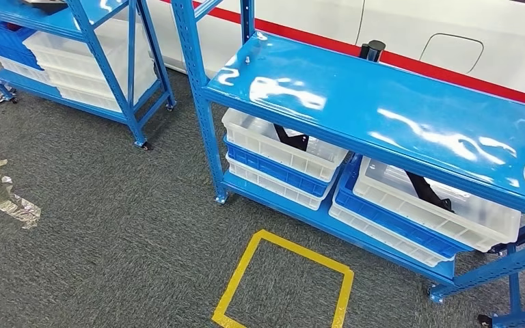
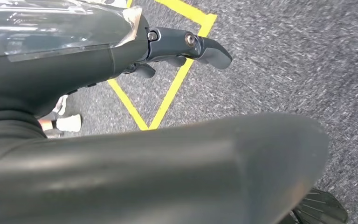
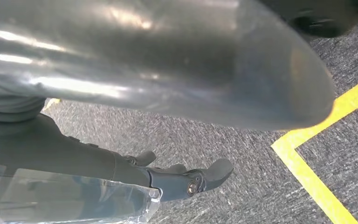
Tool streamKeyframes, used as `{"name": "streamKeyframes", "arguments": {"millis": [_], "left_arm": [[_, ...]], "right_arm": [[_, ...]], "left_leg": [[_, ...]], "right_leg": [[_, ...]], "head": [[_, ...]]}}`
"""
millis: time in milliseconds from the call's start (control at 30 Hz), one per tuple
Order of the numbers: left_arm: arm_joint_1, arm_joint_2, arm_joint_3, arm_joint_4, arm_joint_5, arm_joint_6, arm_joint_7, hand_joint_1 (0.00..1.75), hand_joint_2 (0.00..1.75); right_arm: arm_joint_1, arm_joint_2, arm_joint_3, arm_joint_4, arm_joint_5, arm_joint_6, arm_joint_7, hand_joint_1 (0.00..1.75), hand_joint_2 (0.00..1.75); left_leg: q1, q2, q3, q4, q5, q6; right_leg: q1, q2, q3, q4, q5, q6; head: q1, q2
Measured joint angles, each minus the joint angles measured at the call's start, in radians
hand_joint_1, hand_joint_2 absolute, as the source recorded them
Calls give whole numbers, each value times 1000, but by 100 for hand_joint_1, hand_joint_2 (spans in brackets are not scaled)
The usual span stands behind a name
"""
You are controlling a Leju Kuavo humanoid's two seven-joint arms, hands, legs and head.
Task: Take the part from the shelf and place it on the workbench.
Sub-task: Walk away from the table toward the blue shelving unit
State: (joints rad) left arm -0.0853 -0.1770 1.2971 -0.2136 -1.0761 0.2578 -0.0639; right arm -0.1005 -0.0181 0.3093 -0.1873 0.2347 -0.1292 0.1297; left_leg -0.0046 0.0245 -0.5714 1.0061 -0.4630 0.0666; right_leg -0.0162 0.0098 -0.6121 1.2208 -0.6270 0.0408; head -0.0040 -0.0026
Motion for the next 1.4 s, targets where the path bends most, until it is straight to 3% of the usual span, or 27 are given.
{"name": "streamKeyframes", "arguments": {"millis": [67,100,167,200,267,333,367,433,467,533,567,600,633,700,767,833,900,967,1033,1067,1100,1167,1233,1267,1300,1367,1400], "left_arm": [[0,0,-2,0,-1,-4,1,0,0],[0,0,-4,0,-2,-6,1,0,0],[0,0,-7,0,-6,-12,2,0,0],[1,0,-8,0,-8,-13,3,0,0],[1,1,-8,0,-10,-15,5,0,0],[0,1,-10,0,-10,-15,6,0,0],[-1,1,-10,0,-10,-15,6,0,0],[-1,1,-11,0,-10,-15,7,0,0],[-1,1,-12,0,-10,-15,7,0,0],[1,1,-12,0,-11,-15,7,0,0],[1,1,-12,0,-11,-15,8,0,0],[2,1,-12,0,-11,-14,8,0,0],[2,1,-12,0,-10,-14,9,0,0],[2,2,-12,0,-10,-11,10,0,0],[2,2,-12,0,-8,-6,14,0,0],[1,1,-12,0,-7,0,22,0,0],[0,0,-12,0,-7,3,36,0,0],[0,0,-12,0,-10,5,47,0,0],[1,0,-12,0,-12,5,52,0,0],[1,0,-12,0,-13,5,53,0,0],[1,0,-12,0,-14,5,54,0,0],[1,0,-12,0,-17,7,57,0,0],[1,0,-12,0,-20,11,62,0,0],[1,0,-12,0,-20,13,64,0,0],[1,0,-12,0,-21,15,65,0,0],[0,1,-14,0,-21,18,68,0,0],[0,1,-14,0,-21,19,70,0,0]], "right_arm": [[6,-1,-3,0,0,0,0,0,0],[9,-1,-5,0,0,0,0,0,0],[10,-2,-8,0,1,0,0,0,0],[8,-2,-9,0,2,0,0,0,0],[4,0,-12,0,2,0,0,0,0],[4,1,-13,0,3,0,0,0,0],[5,1,-14,0,3,-1,0,0,0],[5,1,-14,0,3,-1,0,0,0],[5,0,-14,0,3,-1,0,0,0],[5,1,-14,0,3,-2,0,0,0],[5,1,-14,0,3,-2,0,0,0],[6,2,-14,0,4,-2,0,0,0],[5,2,-14,0,6,-2,0,0,0],[3,3,-14,0,10,-2,0,0,0],[0,5,-15,0,14,-1,1,0,0],[0,6,-15,0,17,-1,4,0,0],[0,8,-15,0,18,0,8,0,0],[-4,10,-16,0,19,1,10,0,0],[-6,12,-17,0,19,1,11,0,0],[-5,12,-18,0,19,1,11,0,0],[-2,11,-19,0,19,1,12,0,0],[2,11,-21,0,19,1,12,0,0],[0,10,-22,0,20,0,11,0,0],[-1,10,-22,0,21,-1,11,0,0],[-2,10,-22,0,22,-1,10,0,0],[-1,10,-23,0,26,-3,10,0,0],[1,9,-23,0,31,-7,9,0,0]], "left_leg": [[-1,10,5,0,-5,1],[-1,16,9,1,-8,-1],[-2,29,21,2,-17,-9],[-5,36,27,3,-24,-14],[-10,52,36,5,-35,-25],[-8,67,43,4,-42,-35],[-5,61,44,11,-50,-41],[2,22,18,79,-95,-54],[6,-2,-11,142,-129,-59],[10,-21,-78,266,-176,-66],[12,-23,-95,288,-173,-67],[14,-26,-94,271,-148,-67],[17,-31,-75,219,-109,-67],[24,-74,-19,84,-39,-67],[23,-104,7,19,-20,-63],[17,-87,10,14,-20,-51],[16,-64,16,3,-14,-32],[15,-37,20,-5,-11,-18],[10,-8,19,-5,-13,-12],[8,5,20,-4,-14,-11],[7,18,21,-4,-15,-10],[6,39,25,-3,-19,-13],[0,59,33,-2,-26,-21],[-2,68,37,-1,-30,-26],[-4,78,41,-1,-33,-31],[-2,93,48,1,-40,-41],[1,80,47,11,-50,-48]], "right_leg": [[-1,-1,-51,62,-1,9],[-1,-5,-48,36,23,18],[-2,-40,4,-99,94,33],[0,-59,29,-158,122,32],[4,-74,50,-207,144,16],[3,-51,51,-208,147,-1],[0,-41,52,-209,148,-8],[-10,-19,59,-211,150,-20],[-10,-9,59,-211,150,-23],[-10,13,59,-211,150,-27],[-9,26,59,-210,150,-27],[-10,39,60,-210,149,-27],[-11,53,62,-210,149,-26],[-11,78,62,-209,148,-22],[-9,98,57,-210,148,-10],[-12,116,49,-216,152,6],[-11,84,35,-196,141,13],[-7,26,-12,-101,95,6],[-6,6,-78,33,42,1],[-6,4,-96,71,32,4],[-6,2,-94,69,38,11],[-5,-19,-31,-47,85,24],[0,-70,39,-178,130,23],[3,-87,56,-211,141,18],[6,-91,59,-219,146,12],[0,-67,60,-220,150,3],[-5,-56,62,-222,153,-1]], "head": [[0,0],[0,0],[1,0],[1,0],[-1,0],[-2,0],[-3,0],[-9,0],[-11,0],[-12,0],[-12,0],[-12,0],[-12,0],[-13,0],[-13,0],[-13,0],[-11,0],[-7,0],[-5,0],[-5,0],[-5,0],[-4,0],[-4,0],[-4,0],[-5,0],[-6,0],[-7,0]]}}
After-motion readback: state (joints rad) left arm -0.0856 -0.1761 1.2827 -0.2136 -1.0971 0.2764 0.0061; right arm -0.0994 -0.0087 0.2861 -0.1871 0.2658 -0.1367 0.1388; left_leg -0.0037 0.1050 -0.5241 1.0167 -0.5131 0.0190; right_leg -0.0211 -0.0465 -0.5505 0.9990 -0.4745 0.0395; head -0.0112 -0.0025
